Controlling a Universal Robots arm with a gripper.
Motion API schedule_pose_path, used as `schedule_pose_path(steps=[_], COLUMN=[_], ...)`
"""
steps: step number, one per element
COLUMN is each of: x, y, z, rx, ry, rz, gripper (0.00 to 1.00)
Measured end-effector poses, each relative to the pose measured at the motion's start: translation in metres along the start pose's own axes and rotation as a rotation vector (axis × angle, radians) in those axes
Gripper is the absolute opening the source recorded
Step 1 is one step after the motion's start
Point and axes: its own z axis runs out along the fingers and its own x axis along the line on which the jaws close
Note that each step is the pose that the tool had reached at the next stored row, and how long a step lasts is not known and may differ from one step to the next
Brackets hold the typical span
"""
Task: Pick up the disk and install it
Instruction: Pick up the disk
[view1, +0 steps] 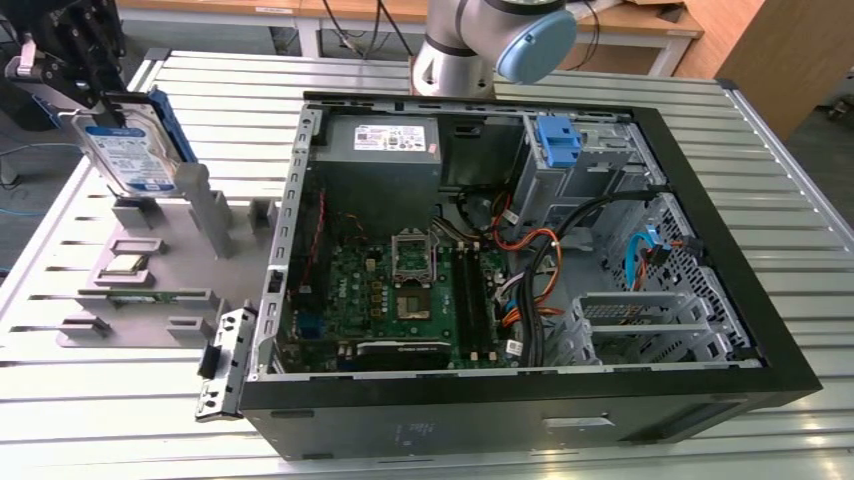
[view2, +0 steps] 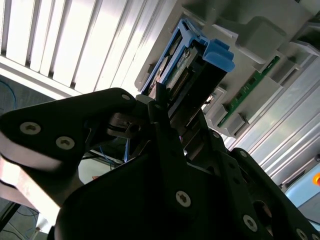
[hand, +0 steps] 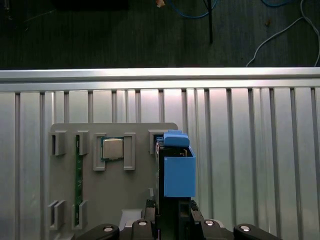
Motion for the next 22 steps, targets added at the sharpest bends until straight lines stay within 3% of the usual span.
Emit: schedule_pose_path(steps=[22], x=[-0.0005], y=[0.0002], z=[-0.0073], rx=[-0.0003], ry=[-0.0084], rz=[0.000], gripper=[0.35])
